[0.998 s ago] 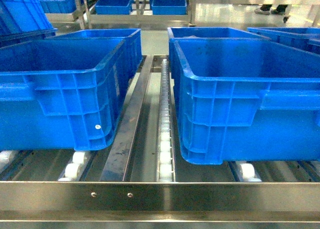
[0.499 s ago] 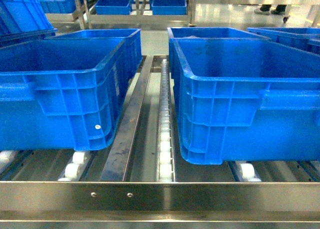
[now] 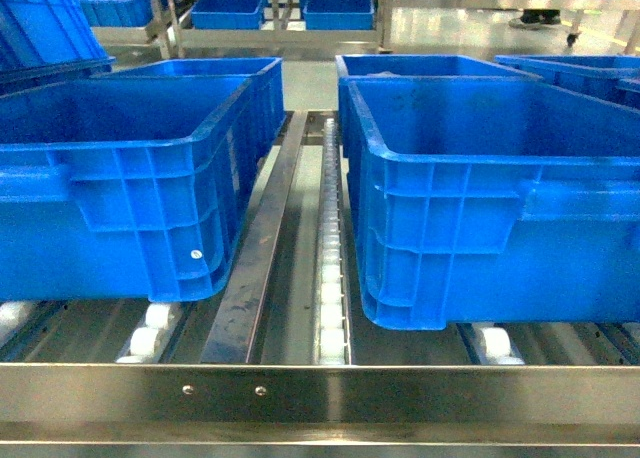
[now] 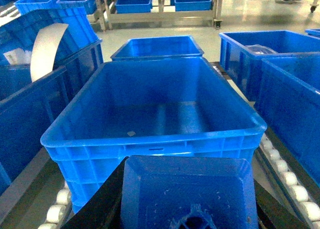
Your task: Sort blue parts and orange caps into right shelf containers
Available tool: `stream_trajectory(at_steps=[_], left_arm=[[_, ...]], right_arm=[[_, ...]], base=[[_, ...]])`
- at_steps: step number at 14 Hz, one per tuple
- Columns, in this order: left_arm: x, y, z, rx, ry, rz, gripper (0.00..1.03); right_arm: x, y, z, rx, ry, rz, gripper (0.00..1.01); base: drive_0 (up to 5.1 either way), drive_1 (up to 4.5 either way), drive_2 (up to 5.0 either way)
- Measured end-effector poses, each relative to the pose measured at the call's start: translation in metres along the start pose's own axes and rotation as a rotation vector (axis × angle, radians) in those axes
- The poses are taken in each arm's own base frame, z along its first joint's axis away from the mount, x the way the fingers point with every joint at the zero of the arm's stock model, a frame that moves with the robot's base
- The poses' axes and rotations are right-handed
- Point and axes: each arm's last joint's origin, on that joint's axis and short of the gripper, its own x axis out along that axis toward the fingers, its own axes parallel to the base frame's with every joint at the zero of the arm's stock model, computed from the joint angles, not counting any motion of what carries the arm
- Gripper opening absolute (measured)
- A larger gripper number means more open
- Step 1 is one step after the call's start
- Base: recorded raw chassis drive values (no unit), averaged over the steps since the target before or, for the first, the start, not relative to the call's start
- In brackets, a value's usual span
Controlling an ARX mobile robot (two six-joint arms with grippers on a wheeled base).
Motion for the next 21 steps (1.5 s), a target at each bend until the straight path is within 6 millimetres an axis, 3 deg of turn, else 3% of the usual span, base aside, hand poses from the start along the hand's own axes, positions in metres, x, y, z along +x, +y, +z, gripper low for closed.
stream_trajectory(at_steps=[1,2,3,5,7,8,9,11,13,14,18,19,21], left_arm=[[0.0,0.0,0.0,0.001,0.006,0.003,0.44],[0.005,-0.006,0.003,0.026,0.175,0.133,0.44],[0.019,-0.006,0.016,0.034,0.183,0.224,0.44],[0.042,-0.003,0.043,0.012,0.096,0.24,0.44],[0.094,0.001,0.057,-0.031,0.067,0.194,0.44],[0.167,0.0,0.039,-0.017,0.125,0.123,0.65],[0.154,-0.003,0.023,-0.016,0.183,0.102,0.79],[0.141,-0.005,0.02,-0.013,0.185,0.104,0.86],[0.111,-0.007,0.025,-0.033,0.151,0.09,0.99],[0.073,-0.01,0.035,-0.069,0.05,0.086,0.97],[0.044,-0.01,0.031,-0.087,-0.035,0.078,0.94],[0.028,-0.001,0.016,-0.09,-0.135,0.021,0.8],[0.022,0.002,0.004,-0.09,-0.142,0.02,0.69]], right_arm=[[-0.016,0.006,-0.006,-0.001,0.015,0.005,0.98],[-0.031,0.014,-0.026,0.011,0.095,0.02,0.98],[-0.037,0.015,-0.034,0.009,0.122,0.015,0.98],[-0.038,0.014,-0.033,0.017,0.118,-0.012,0.98],[-0.039,0.014,-0.029,0.023,0.103,-0.011,0.98],[-0.034,0.02,-0.023,0.028,0.085,0.005,0.98],[-0.034,0.021,-0.022,0.031,0.083,0.005,0.98],[-0.034,0.021,-0.022,0.032,0.087,0.002,0.98],[-0.034,0.021,-0.023,0.033,0.09,-0.003,0.98],[-0.035,0.022,-0.024,0.039,0.086,-0.006,0.98],[-0.035,0.025,-0.029,0.049,0.111,0.001,0.98],[-0.038,0.026,-0.038,0.043,0.081,-0.069,0.89],[-0.05,0.025,-0.045,0.04,0.091,-0.114,0.78]], base=[[0.0,0.0,0.0],[0.0,0.0,0.0],[0.0,0.0,0.0],[0.0,0.0,0.0],[0.0,0.0,0.0],[0.0,0.0,0.0],[0.0,0.0,0.0],[0.0,0.0,0.0],[0.0,0.0,0.0],[0.0,0.0,0.0],[0.0,0.0,0.0],[0.0,0.0,0.0],[0.0,0.0,0.0]])
